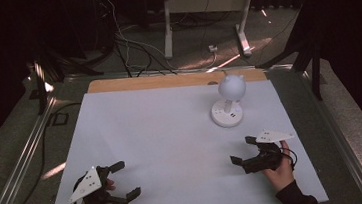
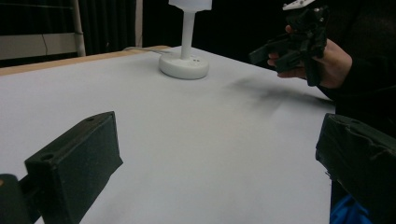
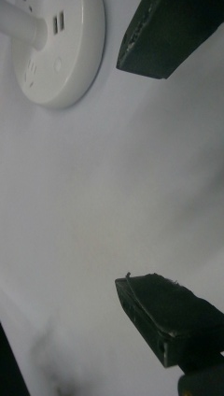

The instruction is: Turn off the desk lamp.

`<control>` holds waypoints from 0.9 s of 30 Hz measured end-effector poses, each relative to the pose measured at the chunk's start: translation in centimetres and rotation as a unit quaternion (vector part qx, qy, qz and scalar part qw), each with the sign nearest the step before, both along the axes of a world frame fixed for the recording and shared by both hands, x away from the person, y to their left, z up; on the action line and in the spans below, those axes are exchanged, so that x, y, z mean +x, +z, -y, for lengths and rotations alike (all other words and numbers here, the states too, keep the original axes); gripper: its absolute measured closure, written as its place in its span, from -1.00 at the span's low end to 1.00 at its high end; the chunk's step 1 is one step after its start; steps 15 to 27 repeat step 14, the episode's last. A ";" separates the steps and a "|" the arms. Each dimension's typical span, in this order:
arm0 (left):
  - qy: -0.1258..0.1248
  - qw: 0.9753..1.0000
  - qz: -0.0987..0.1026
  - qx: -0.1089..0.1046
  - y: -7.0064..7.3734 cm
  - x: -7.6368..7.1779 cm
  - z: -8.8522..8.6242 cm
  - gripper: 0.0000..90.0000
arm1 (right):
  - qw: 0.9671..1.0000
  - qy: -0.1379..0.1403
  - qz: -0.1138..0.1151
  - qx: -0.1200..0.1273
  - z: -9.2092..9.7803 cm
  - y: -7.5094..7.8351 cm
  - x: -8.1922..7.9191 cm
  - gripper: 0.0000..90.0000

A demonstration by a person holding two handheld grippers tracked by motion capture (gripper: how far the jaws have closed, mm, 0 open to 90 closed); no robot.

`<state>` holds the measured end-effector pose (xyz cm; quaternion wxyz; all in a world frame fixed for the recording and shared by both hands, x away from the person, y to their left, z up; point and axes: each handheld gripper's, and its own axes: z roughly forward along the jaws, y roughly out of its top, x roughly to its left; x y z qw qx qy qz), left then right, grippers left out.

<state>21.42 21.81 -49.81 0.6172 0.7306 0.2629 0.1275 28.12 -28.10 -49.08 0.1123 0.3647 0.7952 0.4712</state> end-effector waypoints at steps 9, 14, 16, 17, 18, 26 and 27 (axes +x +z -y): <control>-0.001 1.000 -0.001 -0.001 0.0 0.0 0.0 -0.99 | 1.000 0.016 0.004 -0.004 0.9 -1.2 -1.7 -1.00; -0.001 1.000 -0.001 -0.002 0.0 0.0 0.0 -0.99 | 1.000 0.014 0.000 -0.014 1.3 -1.7 -1.9 -1.00; -0.001 1.000 -0.001 -0.002 0.0 0.0 0.0 -0.99 | 1.000 0.014 0.000 -0.014 1.3 -1.7 -1.9 -1.00; -0.001 1.000 -0.001 -0.002 0.0 0.0 0.0 -0.99 | 1.000 0.014 0.000 -0.014 1.3 -1.7 -1.9 -1.00; -0.001 1.000 -0.001 -0.002 0.0 0.0 0.0 -0.99 | 1.000 0.014 0.000 -0.014 1.3 -1.7 -1.9 -1.00; -0.001 1.000 -0.001 -0.002 0.0 0.0 0.0 -0.99 | 1.000 0.014 0.000 -0.014 1.3 -1.7 -1.9 -1.00; -0.001 1.000 -0.001 -0.002 0.0 0.0 0.0 -0.99 | 1.000 0.014 0.000 -0.014 1.3 -1.7 -1.9 -1.00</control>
